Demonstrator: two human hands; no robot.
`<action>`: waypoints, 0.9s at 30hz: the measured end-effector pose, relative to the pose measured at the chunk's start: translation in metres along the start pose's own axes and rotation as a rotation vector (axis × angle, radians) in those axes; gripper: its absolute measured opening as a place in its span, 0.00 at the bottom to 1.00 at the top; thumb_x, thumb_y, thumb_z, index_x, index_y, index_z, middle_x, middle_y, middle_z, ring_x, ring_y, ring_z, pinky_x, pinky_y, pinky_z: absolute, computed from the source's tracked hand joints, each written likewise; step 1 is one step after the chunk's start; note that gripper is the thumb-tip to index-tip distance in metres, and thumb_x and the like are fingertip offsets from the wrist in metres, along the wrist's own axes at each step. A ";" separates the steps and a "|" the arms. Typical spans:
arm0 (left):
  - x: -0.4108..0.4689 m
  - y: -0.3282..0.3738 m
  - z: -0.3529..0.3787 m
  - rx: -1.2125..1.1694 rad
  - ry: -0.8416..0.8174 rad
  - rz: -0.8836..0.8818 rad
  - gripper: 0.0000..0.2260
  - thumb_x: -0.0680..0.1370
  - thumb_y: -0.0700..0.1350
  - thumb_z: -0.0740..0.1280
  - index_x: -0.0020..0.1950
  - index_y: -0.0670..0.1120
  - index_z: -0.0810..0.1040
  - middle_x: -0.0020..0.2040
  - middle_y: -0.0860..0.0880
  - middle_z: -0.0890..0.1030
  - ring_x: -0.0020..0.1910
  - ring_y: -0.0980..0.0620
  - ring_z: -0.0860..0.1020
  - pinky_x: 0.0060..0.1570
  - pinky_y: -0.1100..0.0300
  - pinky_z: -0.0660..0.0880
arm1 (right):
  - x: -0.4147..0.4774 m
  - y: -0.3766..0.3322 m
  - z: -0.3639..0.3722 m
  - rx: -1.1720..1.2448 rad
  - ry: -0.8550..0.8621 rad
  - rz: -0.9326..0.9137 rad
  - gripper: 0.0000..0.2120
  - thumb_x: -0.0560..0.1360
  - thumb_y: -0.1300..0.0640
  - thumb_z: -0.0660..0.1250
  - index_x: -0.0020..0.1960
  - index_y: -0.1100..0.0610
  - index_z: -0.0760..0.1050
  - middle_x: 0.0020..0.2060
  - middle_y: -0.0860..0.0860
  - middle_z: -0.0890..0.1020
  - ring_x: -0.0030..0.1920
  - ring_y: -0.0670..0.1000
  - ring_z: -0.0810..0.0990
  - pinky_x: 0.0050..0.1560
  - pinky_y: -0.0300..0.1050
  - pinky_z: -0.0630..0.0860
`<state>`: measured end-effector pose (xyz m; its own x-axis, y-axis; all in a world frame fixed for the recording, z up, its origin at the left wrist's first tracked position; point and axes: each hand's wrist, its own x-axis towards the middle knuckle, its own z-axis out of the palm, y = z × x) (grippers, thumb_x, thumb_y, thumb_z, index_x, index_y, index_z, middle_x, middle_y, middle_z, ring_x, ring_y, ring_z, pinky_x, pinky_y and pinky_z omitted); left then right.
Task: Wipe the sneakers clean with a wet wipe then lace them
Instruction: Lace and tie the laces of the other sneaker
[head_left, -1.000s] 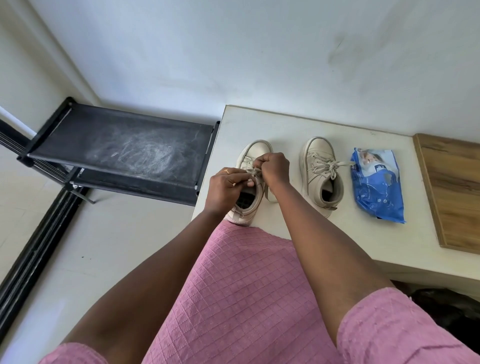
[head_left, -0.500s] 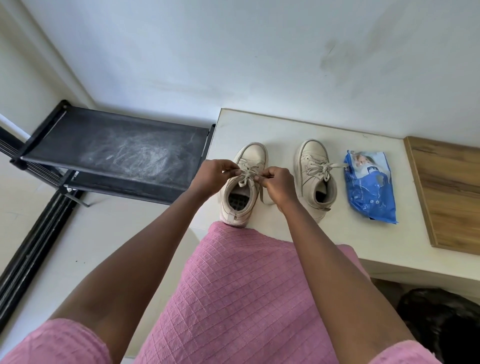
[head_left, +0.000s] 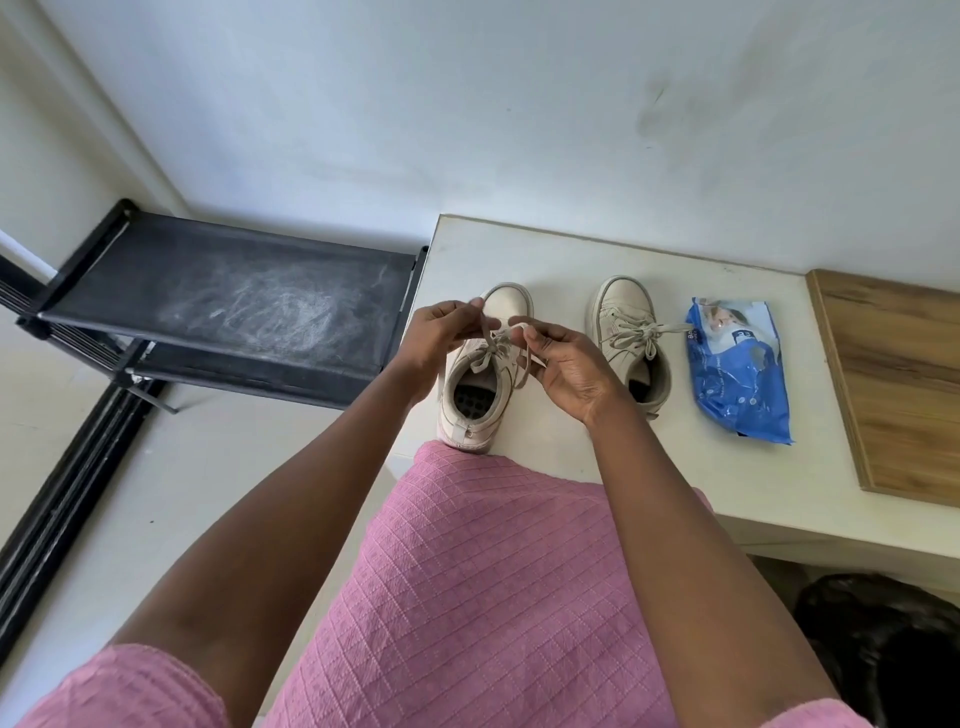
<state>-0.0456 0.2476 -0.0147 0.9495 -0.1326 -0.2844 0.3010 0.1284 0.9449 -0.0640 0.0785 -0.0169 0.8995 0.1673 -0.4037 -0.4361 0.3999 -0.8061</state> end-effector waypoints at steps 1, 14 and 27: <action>0.000 -0.002 0.000 -0.024 0.005 0.007 0.10 0.80 0.42 0.62 0.41 0.41 0.77 0.35 0.51 0.84 0.38 0.56 0.82 0.40 0.70 0.75 | 0.001 0.002 0.002 -0.012 -0.014 -0.028 0.08 0.76 0.68 0.61 0.47 0.60 0.78 0.37 0.48 0.84 0.41 0.44 0.81 0.43 0.37 0.73; 0.005 0.000 0.002 -0.037 0.040 -0.041 0.05 0.76 0.33 0.66 0.50 0.35 0.79 0.32 0.53 0.83 0.33 0.58 0.80 0.43 0.67 0.78 | 0.008 0.001 0.022 -0.307 0.215 -0.268 0.13 0.64 0.71 0.74 0.39 0.56 0.76 0.36 0.57 0.83 0.37 0.51 0.82 0.36 0.38 0.75; 0.010 0.014 0.008 0.227 0.181 -0.117 0.08 0.73 0.36 0.70 0.34 0.39 0.77 0.20 0.54 0.75 0.18 0.62 0.69 0.21 0.72 0.64 | 0.011 -0.016 0.038 -0.384 0.155 -0.120 0.08 0.68 0.67 0.72 0.39 0.55 0.80 0.32 0.47 0.82 0.34 0.44 0.81 0.37 0.36 0.75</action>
<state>-0.0324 0.2401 -0.0027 0.9161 0.0464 -0.3982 0.4009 -0.1027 0.9104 -0.0461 0.1081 0.0077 0.9427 -0.0092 -0.3334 -0.3328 0.0386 -0.9422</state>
